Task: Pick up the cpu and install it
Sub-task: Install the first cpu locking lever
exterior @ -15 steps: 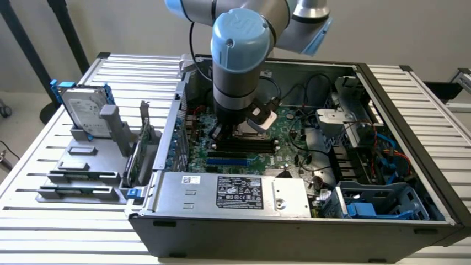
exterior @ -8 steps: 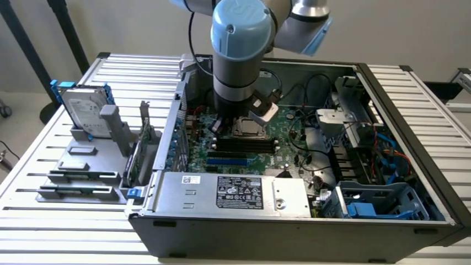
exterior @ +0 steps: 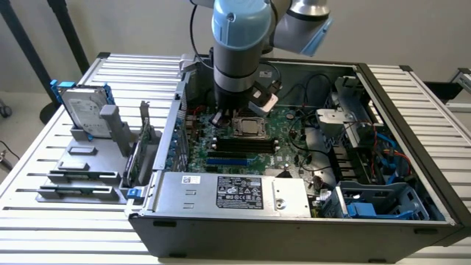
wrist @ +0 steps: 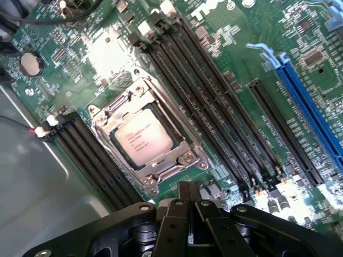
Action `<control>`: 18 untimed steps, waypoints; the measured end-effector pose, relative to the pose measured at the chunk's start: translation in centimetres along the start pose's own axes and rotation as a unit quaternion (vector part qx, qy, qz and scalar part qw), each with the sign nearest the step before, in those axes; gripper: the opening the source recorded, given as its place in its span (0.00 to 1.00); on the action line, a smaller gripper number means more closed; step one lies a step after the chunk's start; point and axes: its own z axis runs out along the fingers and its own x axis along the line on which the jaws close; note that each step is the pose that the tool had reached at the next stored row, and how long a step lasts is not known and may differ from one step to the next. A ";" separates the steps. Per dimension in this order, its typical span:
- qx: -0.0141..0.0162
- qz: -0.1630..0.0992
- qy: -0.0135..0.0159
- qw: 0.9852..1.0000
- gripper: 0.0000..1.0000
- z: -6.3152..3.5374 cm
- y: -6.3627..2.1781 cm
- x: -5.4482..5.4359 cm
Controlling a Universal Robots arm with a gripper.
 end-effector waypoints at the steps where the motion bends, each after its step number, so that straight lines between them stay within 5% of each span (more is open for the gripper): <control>1: 0.001 -0.003 -0.001 1.000 0.11 0.00 -0.08 0.1; 18: 0.014 -0.063 -0.014 0.998 0.11 0.34 -1.10 1.5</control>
